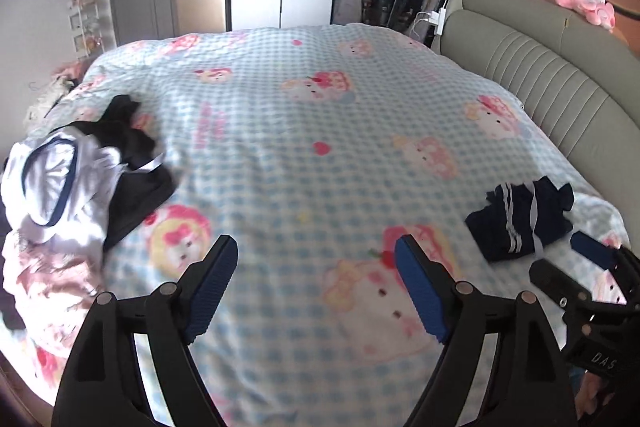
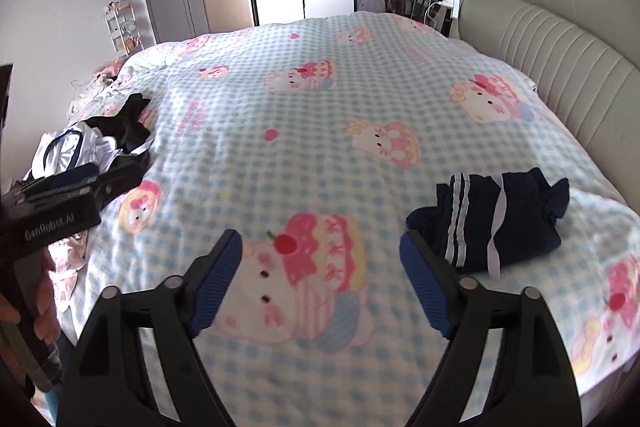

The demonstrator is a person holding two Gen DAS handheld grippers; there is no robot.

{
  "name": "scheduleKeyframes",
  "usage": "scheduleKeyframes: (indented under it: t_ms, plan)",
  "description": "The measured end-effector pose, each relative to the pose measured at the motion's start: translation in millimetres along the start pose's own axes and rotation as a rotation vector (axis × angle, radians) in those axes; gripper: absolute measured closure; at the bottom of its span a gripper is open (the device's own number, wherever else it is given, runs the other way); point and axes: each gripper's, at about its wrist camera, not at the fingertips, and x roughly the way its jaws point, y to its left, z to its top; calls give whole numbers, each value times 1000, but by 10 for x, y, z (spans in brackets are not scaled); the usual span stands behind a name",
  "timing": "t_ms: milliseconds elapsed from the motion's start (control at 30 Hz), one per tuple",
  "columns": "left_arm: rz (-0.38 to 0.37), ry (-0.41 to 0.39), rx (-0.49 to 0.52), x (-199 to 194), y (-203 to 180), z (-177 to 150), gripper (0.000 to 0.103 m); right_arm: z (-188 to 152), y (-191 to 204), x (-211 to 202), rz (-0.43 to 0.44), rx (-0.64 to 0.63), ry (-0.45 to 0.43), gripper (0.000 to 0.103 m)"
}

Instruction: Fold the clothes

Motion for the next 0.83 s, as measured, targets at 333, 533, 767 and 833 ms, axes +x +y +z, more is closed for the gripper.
scheduleKeyframes:
  t_ms: [333, 533, 767, 833]
  plan:
    - [33, 19, -1, -645, 106, -830, 19, -719, 377, -582, 100, 1, -30, 16]
    - [-14, -12, -52, -888, 86, -1260, 18, -1271, 354, -700, 136, 38, 52, 16]
    - [-8, -4, -45, -910, 10, -1483, 17, -1526, 216, -706, 94, 71, 73, 16]
    - [-14, 5, -43, -903, -1, -1513, 17, -1551, 189, -721, 86, 72, 68, 16]
